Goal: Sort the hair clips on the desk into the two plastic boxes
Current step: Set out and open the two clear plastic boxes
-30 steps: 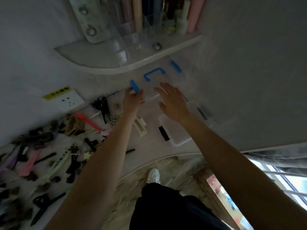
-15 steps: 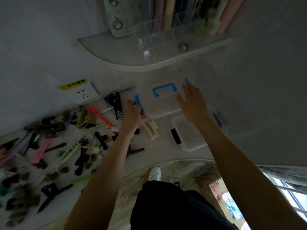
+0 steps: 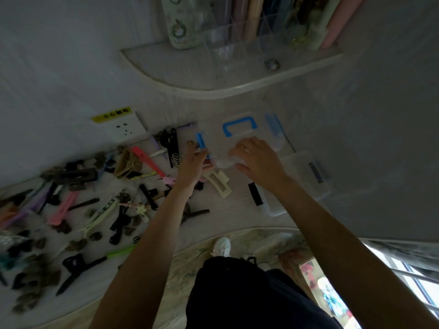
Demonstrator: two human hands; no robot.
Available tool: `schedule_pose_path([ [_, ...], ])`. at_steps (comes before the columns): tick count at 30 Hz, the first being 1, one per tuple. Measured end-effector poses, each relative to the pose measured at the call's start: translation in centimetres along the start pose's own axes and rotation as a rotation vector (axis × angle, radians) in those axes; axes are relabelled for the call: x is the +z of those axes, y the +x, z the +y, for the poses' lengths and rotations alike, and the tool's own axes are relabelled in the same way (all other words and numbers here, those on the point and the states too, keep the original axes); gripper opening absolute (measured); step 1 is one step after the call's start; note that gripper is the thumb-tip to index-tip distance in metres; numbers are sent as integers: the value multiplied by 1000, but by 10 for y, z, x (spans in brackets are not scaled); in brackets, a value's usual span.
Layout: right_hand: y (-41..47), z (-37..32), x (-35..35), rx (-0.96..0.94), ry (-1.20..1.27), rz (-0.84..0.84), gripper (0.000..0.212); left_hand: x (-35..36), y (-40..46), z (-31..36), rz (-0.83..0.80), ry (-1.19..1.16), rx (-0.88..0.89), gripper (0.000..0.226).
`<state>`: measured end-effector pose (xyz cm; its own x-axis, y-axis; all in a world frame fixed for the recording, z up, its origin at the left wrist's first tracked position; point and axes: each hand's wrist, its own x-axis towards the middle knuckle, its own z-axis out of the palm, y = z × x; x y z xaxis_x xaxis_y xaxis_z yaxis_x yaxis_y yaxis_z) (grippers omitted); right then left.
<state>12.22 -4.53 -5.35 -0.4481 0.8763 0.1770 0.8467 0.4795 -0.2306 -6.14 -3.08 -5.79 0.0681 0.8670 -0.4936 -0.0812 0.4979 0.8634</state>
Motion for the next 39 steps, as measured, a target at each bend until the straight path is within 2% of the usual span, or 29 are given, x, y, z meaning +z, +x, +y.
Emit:
schedule_pose_path([
  [4,2,-3,-14,78,105,92,23,2,-3,3,0,-71,-14,31],
  [7,-11,8,-43,208,257,244,18,6,-5,2,6,-66,8,18],
  [12,-36,36,-76,397,207,341,27,10,-6,5,-10,-75,47,12],
  [19,-45,36,-83,373,154,472,25,-1,-3,3,75,79,94,17],
  [22,-49,39,-77,507,153,472,25,-12,1,-1,111,108,87,23],
  [26,-45,44,-63,754,260,449,27,1,-4,-2,60,74,86,9],
  [30,-42,50,-66,870,156,408,43,20,-2,3,-36,132,93,23],
  [33,-53,46,-74,848,98,440,47,28,6,2,-72,165,79,23],
  [36,-66,45,-72,655,-181,517,36,35,13,-2,-47,150,65,14],
  [39,-73,49,-61,627,-269,389,40,35,14,-6,-51,153,19,15],
])
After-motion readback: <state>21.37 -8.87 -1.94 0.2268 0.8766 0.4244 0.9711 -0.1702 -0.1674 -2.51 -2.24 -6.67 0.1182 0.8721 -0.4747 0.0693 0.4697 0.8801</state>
